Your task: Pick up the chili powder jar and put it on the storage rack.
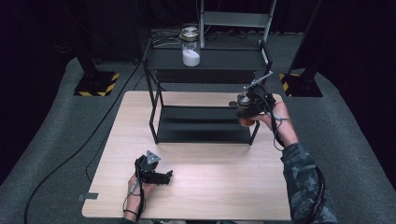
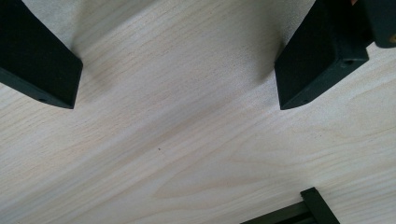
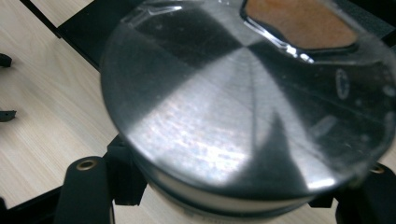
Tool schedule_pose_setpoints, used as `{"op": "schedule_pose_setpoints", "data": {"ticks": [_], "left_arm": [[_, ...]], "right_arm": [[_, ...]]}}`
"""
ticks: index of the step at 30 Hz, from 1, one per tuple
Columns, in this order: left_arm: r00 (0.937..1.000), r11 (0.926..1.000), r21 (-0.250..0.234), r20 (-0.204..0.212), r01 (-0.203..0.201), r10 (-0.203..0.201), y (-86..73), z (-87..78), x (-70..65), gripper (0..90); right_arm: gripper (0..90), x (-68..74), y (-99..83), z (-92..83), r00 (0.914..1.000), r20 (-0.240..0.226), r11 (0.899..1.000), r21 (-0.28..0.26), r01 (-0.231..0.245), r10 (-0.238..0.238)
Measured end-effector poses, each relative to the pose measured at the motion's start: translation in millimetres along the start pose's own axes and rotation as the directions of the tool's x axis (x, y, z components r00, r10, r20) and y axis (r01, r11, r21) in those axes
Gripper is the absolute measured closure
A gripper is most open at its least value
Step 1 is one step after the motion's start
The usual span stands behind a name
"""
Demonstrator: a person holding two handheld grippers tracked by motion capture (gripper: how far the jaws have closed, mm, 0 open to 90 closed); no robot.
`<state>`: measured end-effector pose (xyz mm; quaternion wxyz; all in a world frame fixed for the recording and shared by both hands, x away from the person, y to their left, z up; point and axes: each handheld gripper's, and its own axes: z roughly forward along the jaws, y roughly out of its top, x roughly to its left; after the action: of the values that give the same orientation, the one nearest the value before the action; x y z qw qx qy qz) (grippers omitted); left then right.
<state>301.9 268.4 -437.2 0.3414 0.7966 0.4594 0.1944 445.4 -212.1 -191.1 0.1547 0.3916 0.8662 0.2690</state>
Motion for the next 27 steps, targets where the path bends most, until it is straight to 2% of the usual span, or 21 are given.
{"op": "schedule_pose_setpoints", "data": {"ticks": [8,27], "left_arm": [[1.0000,1.0000,0.000,0.000,0.000,0.000,0.0,0.0,0.1,0.3],[1.0000,1.0000,0.000,0.000,0.001,-0.001,0.0,0.0,0.0,0.3]], "right_arm": [[31.1,0.3,10.0,-3.6,0.9999,-0.004,1.000,0.007,0.009,-0.009],[31.1,6.7,34.0,-26.4,0.9987,0.016,0.999,-0.007,0.048,-0.048]]}}
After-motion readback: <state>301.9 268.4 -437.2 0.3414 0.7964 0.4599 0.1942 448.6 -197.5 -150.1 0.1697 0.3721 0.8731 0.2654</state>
